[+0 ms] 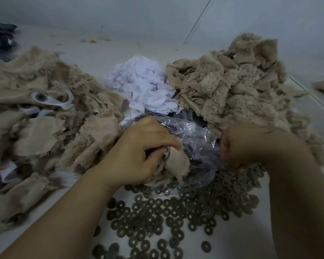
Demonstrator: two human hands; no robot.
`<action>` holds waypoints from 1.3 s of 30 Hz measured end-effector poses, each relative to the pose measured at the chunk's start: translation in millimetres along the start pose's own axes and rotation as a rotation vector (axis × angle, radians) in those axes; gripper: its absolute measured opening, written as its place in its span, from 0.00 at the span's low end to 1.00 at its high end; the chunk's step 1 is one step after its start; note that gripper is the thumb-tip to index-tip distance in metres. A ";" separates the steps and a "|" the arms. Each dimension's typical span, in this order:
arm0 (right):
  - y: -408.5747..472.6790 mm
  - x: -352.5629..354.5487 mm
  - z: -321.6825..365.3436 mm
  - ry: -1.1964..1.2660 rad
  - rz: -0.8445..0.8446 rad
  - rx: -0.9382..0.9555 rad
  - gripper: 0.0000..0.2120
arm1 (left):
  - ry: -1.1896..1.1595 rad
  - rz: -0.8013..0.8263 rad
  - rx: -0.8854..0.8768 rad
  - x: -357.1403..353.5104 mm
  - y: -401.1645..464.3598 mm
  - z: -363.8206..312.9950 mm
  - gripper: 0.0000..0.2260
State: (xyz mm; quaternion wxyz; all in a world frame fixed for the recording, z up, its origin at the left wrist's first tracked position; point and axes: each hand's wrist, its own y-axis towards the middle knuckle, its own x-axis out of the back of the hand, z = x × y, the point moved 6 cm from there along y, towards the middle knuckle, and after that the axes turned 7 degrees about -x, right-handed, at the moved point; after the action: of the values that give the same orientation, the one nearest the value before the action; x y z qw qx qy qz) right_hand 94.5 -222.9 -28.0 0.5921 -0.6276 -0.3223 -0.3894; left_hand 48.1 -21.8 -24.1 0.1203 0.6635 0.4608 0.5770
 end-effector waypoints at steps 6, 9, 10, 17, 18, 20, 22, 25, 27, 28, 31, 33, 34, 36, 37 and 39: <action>14.3 -21.1 7.3 -0.023 0.088 0.037 0.06 | -0.006 -0.010 0.024 -3.5 -1.8 2.4 0.14; 21.7 -23.8 8.1 -0.078 0.032 0.053 0.06 | -0.007 -0.021 0.012 -3.7 -1.2 2.7 0.13; 22.0 -22.9 8.0 -0.097 0.007 0.053 0.06 | -0.007 -0.024 0.007 -4.0 -1.4 2.5 0.13; 22.9 -8.0 5.2 -0.232 -0.162 0.045 0.16 | -0.011 -0.047 0.002 -4.4 -1.7 3.1 0.13; 21.6 -4.8 3.7 -0.252 -0.176 0.046 0.16 | -0.011 -0.046 0.003 -4.4 -1.9 3.2 0.13; 17.2 2.3 1.5 -0.272 -0.200 0.051 0.13 | -0.002 -0.041 0.010 -4.4 -2.3 3.7 0.12; 12.9 8.5 1.8 -0.263 -0.189 0.055 0.03 | 0.007 -0.034 0.020 -4.1 -2.6 4.5 0.12; 8.5 5.8 6.8 -0.375 -0.085 0.065 0.04 | 0.010 -0.031 0.027 -3.4 -3.1 4.8 0.11; 6.1 1.2 10.5 -0.530 -0.015 0.077 0.03 | 0.011 -0.033 0.028 -2.6 -3.5 5.5 0.11; 4.0 0.0 11.9 -0.579 0.002 0.088 0.06 | 0.009 -0.037 0.029 -2.3 -3.8 6.0 0.12; 4.9 6.8 4.9 -0.483 -0.010 0.055 0.12 | 0.003 -0.047 0.022 -2.3 -4.3 6.9 0.11; 3.6 17.7 -4.1 -0.319 -0.086 -0.022 0.12 | 0.003 -0.053 0.013 -2.8 -4.7 6.7 0.11; 2.4 26.1 -6.7 -0.249 -0.193 -0.027 0.11 | 0.003 -0.057 0.008 -3.2 -4.8 6.5 0.11; -6.5 49.4 -1.2 -0.065 -0.533 0.064 0.08 | 0.011 -0.067 -0.003 -3.6 -4.4 6.2 0.11; -15.4 57.6 5.6 0.112 -0.678 0.172 0.06 | 0.018 -0.072 -0.007 -3.6 -4.0 6.1 0.11; -33.8 58.5 27.3 0.420 -0.763 0.394 0.01 | 0.036 -0.085 -0.016 -3.8 -2.9 5.7 0.11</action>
State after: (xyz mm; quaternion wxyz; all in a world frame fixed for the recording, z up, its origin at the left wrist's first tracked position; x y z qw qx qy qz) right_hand 96.7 -196.1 39.7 0.5669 -0.2478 -0.4709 -0.6289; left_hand 52.0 -21.0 -30.3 0.1416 0.6319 0.4862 0.5868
